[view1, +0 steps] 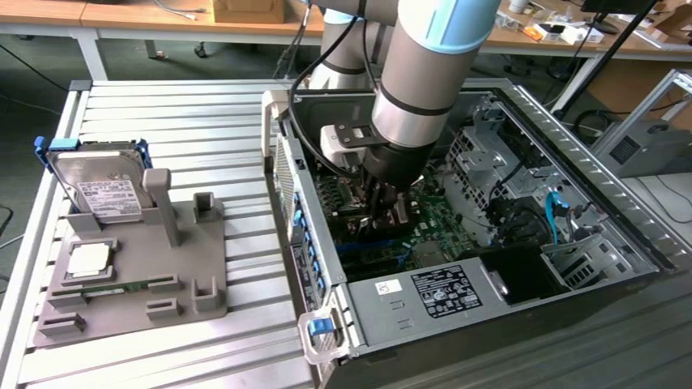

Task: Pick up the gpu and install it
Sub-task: 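Insert the gpu into the slot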

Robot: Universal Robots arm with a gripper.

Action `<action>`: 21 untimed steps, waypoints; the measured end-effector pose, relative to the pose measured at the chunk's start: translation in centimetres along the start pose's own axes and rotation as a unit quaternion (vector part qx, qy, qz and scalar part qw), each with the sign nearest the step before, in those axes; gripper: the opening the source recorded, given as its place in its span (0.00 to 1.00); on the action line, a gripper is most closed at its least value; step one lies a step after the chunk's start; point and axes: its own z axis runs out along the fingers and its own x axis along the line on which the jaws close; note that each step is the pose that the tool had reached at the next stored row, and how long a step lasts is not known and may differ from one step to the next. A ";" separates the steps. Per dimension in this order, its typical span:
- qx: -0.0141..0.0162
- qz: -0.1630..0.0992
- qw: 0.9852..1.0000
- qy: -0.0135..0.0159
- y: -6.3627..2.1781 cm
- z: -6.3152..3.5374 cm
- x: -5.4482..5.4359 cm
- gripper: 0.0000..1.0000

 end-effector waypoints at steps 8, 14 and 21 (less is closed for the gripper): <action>0.000 0.000 1.000 0.000 0.01 0.01 0.0 0.27; 0.000 0.006 1.000 0.002 0.01 0.00 0.0 0.27; 0.000 0.006 1.000 0.002 0.06 0.02 -0.1 0.27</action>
